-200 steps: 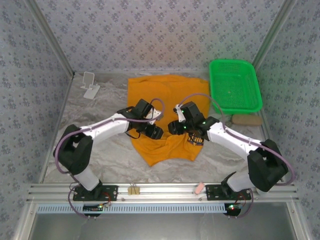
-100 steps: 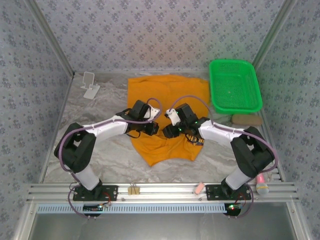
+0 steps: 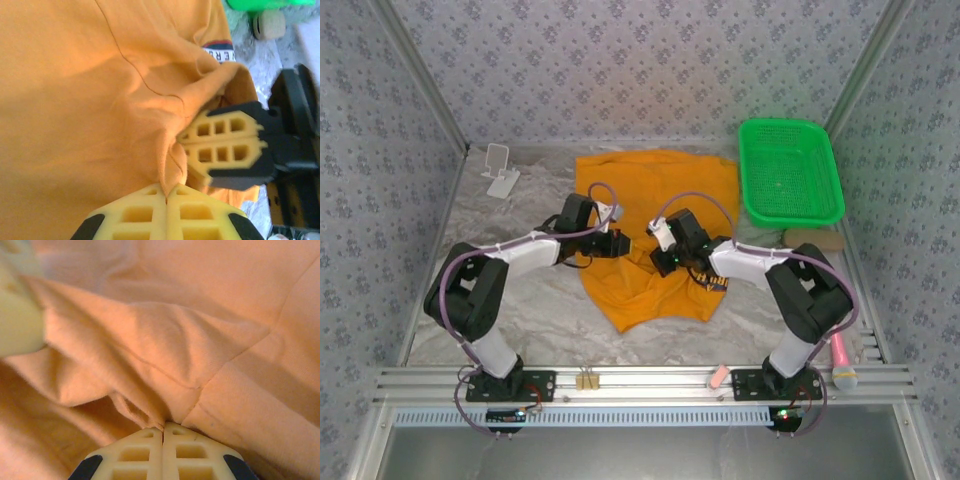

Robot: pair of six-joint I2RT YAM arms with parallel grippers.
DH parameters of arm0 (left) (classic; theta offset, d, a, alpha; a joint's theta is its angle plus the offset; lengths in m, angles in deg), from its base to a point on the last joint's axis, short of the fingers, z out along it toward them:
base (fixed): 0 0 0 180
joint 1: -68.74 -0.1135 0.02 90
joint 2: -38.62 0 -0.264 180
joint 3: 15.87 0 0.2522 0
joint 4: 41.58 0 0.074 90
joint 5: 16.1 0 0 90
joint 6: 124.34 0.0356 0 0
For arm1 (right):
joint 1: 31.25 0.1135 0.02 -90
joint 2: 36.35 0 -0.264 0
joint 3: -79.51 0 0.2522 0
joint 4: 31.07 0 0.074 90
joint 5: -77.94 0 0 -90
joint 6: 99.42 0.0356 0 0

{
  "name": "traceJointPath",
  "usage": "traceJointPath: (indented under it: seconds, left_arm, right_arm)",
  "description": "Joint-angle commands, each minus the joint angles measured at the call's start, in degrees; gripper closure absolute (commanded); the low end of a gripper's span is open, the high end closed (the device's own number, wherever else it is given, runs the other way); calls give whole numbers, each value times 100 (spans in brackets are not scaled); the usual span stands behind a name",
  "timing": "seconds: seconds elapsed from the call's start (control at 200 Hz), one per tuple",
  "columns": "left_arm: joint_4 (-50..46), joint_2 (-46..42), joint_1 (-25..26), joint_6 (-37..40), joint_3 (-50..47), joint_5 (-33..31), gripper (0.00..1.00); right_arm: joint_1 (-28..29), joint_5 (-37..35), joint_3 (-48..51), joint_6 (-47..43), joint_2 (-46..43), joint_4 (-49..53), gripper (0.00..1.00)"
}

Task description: Fold the inside-out t-shirt

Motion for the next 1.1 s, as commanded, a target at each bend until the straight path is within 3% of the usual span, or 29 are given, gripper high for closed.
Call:
traceJointPath:
  seconds: [0.0,0.145,0.225,0.28,0.405,0.46,0.525,0.685,0.805,0.935,1.099]
  left_arm:
    - [264,244,-166,-449,-27,-103,94]
    - [-199,614,-316,-616,162,-683,87]
    - [-269,813,-316,-582,238,-749,86]
    - [-362,931,-317,-600,302,-811,84]
    - [-369,1024,-316,-624,271,-832,71]
    - [-478,911,-318,-559,255,-832,67]
    - [-717,600,-320,-483,186,-867,62]
    - [-1649,-313,-256,-224,58,-971,54]
    - [-2380,-585,37,-134,199,-961,53]
    - [-2276,-312,604,-223,322,-567,52]
    - [-1887,156,893,-524,371,-722,56]
  right_arm:
    - [113,227,154,-287,-877,142,100]
    - [421,176,818,-528,-1820,49,100]
    - [907,-420,1398,-614,-2181,-262,100]
    - [1238,-765,1730,-601,-2197,-478,100]
    - [1531,-705,1970,-341,-1850,-493,100]
    - [1665,-846,2015,-309,-1867,-479,87]
    - [1625,-713,1882,-254,-2014,-252,71]
    - [899,85,1267,48,-2299,322,59]
    - [293,764,853,437,-1842,462,55]
    - [342,867,731,761,-1275,299,54]
    - [391,960,907,1166,-778,-189,55]
